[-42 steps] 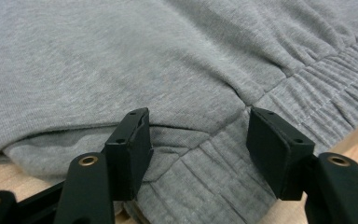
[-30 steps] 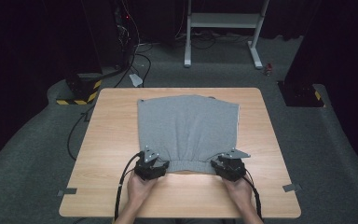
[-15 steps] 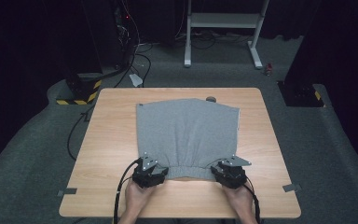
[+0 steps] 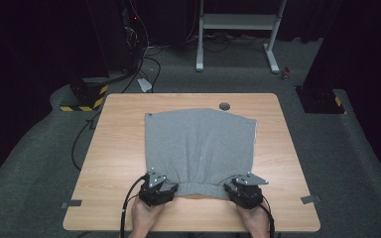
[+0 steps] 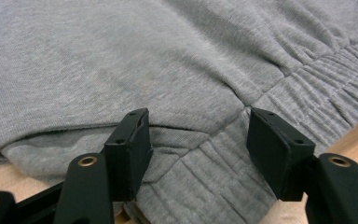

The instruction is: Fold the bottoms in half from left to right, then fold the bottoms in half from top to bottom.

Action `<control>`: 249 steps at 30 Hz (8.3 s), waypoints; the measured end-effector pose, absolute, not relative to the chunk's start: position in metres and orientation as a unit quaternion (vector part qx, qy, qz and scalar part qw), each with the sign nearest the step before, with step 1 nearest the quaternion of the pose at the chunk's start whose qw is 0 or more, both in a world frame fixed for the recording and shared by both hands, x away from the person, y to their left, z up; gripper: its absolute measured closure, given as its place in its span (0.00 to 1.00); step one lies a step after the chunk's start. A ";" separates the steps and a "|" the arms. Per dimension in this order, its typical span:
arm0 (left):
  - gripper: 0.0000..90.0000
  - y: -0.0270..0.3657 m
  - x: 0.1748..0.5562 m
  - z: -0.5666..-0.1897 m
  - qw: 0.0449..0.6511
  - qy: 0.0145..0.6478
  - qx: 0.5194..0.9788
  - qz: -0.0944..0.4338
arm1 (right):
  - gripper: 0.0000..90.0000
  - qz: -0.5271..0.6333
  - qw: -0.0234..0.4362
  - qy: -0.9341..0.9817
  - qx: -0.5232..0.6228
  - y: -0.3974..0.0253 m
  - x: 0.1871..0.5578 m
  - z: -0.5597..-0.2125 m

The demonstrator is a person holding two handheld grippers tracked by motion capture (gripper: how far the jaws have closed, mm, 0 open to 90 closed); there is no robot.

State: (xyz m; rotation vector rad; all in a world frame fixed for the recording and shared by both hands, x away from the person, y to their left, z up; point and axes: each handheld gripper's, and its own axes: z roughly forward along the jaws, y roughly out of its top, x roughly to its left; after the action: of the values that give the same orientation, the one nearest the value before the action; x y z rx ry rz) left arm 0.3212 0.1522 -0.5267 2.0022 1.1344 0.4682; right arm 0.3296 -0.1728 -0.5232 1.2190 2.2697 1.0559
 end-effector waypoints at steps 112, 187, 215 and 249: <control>0.94 0.215 0.490 -0.503 0.272 0.600 0.736 0.155 | 0.85 0.319 0.147 0.912 0.213 0.021 0.279 -0.512; 0.96 0.227 0.469 -0.358 0.447 0.533 0.699 0.168 | 0.86 0.455 0.103 0.853 0.232 -0.033 0.284 -0.429; 0.96 0.133 0.486 -0.363 0.467 0.469 0.735 0.149 | 0.86 0.462 0.138 0.821 0.305 -0.094 0.274 -0.447; 0.93 0.089 0.489 -0.449 0.422 0.481 0.760 0.117 | 0.78 0.396 0.137 0.828 0.374 -0.132 0.276 -0.496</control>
State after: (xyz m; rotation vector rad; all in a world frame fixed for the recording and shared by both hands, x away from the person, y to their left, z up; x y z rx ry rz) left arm 0.4893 0.0895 -0.4489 1.9030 1.2046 0.2920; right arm 0.2761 -0.1317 -0.4962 1.0811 2.3947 1.1462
